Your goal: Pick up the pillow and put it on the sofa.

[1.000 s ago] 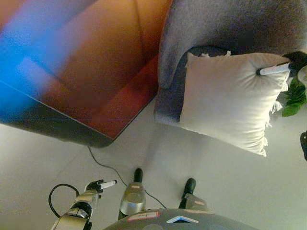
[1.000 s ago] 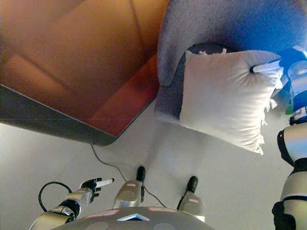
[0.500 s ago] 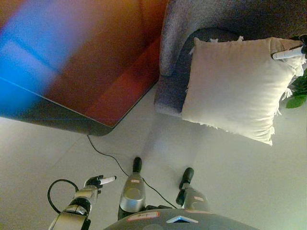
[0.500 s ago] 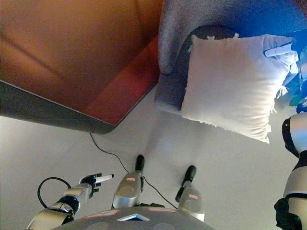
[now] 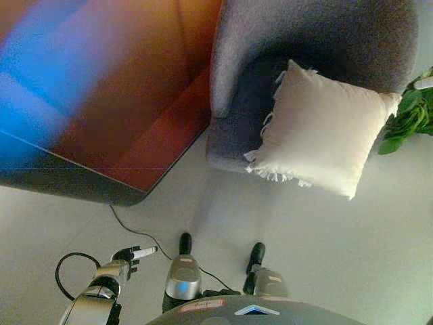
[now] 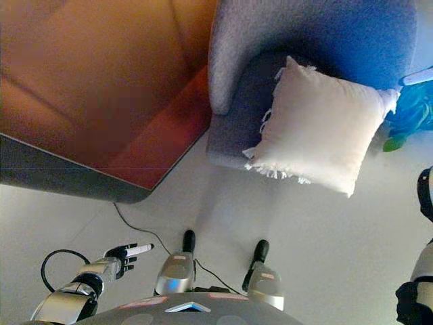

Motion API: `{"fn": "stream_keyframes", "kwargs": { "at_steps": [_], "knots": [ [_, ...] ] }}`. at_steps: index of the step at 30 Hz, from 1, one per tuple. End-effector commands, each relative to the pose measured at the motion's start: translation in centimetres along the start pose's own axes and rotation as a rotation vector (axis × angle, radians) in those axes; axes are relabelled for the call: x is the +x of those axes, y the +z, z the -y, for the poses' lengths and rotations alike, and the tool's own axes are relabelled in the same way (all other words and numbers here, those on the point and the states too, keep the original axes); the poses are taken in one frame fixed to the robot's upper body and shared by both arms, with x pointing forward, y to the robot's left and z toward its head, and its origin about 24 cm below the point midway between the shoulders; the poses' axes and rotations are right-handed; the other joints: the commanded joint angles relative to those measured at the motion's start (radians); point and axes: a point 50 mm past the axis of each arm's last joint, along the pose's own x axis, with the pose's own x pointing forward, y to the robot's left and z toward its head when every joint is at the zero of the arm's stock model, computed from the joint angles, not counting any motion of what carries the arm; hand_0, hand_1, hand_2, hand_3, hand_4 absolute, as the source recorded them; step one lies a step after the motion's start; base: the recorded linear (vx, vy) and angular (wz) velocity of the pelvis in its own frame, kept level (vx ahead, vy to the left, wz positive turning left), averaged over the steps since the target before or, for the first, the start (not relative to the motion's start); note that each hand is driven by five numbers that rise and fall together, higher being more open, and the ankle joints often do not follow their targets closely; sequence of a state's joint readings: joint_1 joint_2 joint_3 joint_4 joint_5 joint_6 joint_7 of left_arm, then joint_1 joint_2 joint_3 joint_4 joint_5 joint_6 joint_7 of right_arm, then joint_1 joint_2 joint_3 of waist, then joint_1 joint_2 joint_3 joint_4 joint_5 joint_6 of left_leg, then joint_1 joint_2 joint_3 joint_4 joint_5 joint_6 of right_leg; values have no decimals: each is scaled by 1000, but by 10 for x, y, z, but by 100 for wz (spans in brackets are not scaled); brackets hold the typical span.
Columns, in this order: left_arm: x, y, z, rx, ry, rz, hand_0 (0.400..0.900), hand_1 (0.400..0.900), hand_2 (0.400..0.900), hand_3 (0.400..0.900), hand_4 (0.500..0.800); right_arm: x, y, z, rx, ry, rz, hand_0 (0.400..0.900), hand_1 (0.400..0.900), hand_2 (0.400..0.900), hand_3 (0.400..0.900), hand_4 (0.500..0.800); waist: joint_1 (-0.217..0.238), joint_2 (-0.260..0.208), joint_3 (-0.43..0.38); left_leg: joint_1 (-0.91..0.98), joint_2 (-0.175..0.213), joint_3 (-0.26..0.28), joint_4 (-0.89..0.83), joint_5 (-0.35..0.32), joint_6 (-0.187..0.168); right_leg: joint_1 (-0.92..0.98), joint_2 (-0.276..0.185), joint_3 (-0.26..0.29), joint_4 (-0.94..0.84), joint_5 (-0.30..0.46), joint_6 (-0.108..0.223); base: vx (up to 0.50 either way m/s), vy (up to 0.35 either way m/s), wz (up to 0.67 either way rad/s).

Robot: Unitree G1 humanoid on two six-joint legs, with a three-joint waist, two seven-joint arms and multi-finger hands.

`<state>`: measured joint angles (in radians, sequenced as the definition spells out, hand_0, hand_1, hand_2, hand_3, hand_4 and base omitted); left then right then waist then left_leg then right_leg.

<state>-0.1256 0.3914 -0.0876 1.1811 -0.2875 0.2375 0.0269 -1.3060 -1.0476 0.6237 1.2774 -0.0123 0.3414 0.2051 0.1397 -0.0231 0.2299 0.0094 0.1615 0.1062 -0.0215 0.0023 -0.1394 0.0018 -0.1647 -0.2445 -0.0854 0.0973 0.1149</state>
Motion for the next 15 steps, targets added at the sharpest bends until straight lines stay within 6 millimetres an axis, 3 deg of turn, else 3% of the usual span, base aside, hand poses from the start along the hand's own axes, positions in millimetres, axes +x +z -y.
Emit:
{"fn": "stream_keyframes", "kwargs": {
  "at_steps": [1,4,6,9,11,15],
  "knots": [
    [-3,-36,-42,110,114,-126,900,900,900,900,800,-13,-15,56,-114,-162,-28,900,900,900,900,800,-5,-29,-165,7,40,3,-42,61,7,2,-18,19,38,-46,22,112,22,-12],
    [-4,-43,-44,113,111,-145,900,900,900,900,800,-9,-30,48,-128,-121,-40,900,900,900,900,800,-17,-35,-190,34,36,21,-47,54,8,25,-15,22,18,-37,24,83,22,-12],
    [-3,-44,-40,109,101,-142,900,900,900,900,800,-1,-42,23,-110,-53,-22,900,900,900,900,800,-28,-34,-200,50,32,36,-50,47,8,37,-16,24,10,-35,26,25,26,-12],
    [-2,-39,-33,90,87,-122,900,900,900,900,800,8,-60,-41,-3,135,23,900,900,900,900,800,-39,-30,-201,68,25,44,-49,39,13,51,-18,27,6,-32,27,-17,32,-5],
    [-1,-35,-28,79,78,-111,900,900,900,900,800,7,-86,-97,46,266,25,900,900,900,900,800,-48,-28,-200,80,21,52,-48,33,16,59,-18,28,4,-32,28,-41,33,0],
    [0,-28,-16,50,67,-84,900,900,900,900,800,-28,-150,-224,108,556,-83,900,900,900,900,800,-63,-20,-196,105,13,65,-49,21,24,79,-20,27,1,-30,28,-51,43,5]
  ]
}}
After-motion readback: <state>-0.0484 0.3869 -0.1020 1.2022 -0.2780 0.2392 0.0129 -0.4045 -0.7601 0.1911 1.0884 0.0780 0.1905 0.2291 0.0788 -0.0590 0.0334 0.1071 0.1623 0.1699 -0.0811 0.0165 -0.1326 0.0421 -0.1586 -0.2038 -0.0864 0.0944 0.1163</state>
